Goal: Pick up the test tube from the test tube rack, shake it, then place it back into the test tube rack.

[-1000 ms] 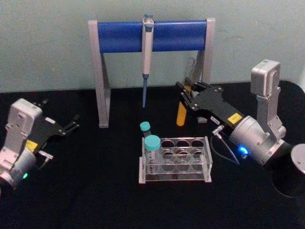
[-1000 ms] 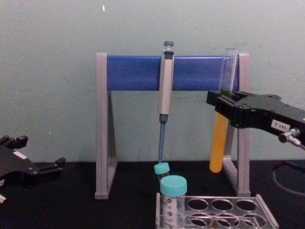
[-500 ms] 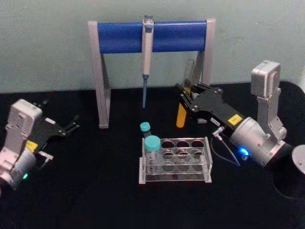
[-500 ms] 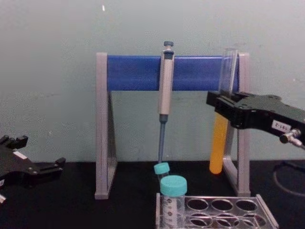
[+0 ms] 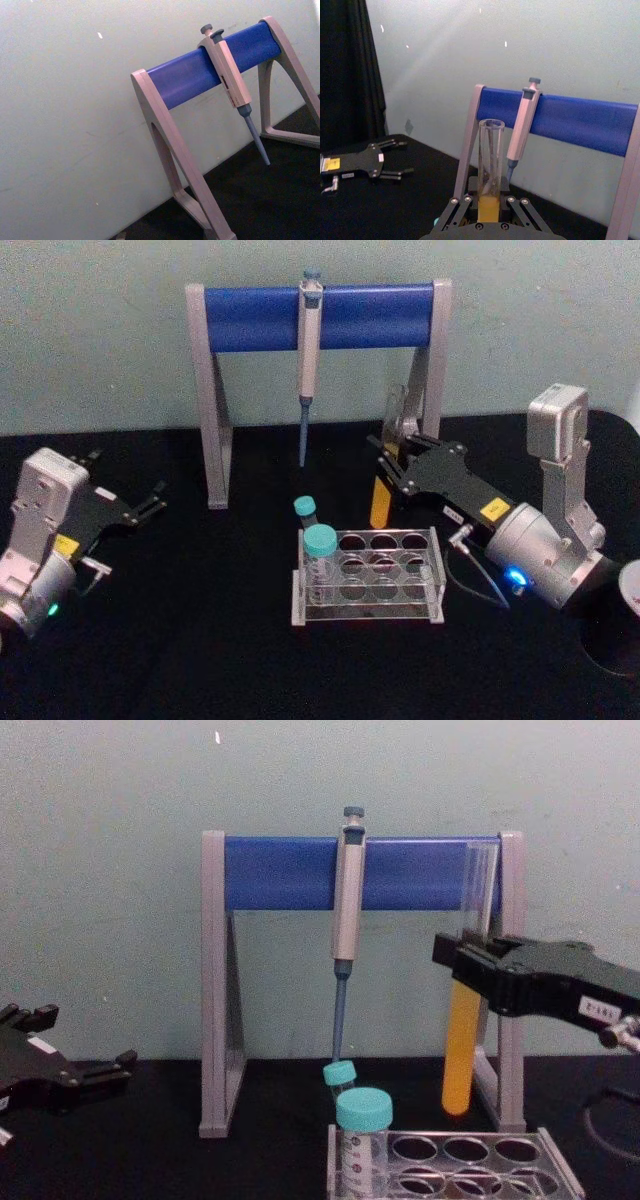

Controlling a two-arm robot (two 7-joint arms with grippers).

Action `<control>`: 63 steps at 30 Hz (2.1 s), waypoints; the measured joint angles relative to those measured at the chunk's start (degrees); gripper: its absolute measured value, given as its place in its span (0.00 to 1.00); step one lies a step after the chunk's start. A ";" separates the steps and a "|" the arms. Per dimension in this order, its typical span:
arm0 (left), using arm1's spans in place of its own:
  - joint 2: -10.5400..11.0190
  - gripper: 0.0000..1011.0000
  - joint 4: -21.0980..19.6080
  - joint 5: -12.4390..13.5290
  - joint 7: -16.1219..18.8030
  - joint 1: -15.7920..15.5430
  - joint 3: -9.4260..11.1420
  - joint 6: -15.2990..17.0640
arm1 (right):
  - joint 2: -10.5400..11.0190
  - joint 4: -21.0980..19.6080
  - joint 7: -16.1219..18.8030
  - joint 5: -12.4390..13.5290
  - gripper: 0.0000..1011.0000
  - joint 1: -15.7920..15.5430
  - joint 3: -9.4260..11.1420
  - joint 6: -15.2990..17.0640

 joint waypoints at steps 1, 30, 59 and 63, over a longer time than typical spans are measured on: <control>0.00 0.99 0.00 0.00 0.00 0.00 0.00 0.00 | 0.08 -0.11 -0.03 0.00 0.22 -0.15 -0.02 0.11; 0.00 0.99 0.00 0.00 0.00 0.00 0.00 0.00 | 0.76 -0.52 -1.15 -0.07 0.22 -1.86 -0.28 1.46; 0.00 0.99 0.00 0.00 0.00 0.00 0.00 0.00 | -0.10 1.45 -1.91 -1.50 0.22 -2.51 -0.09 1.21; 0.00 0.99 0.00 0.00 0.00 0.00 0.00 0.00 | -0.28 2.01 -1.72 -1.57 0.22 -2.54 -0.11 1.07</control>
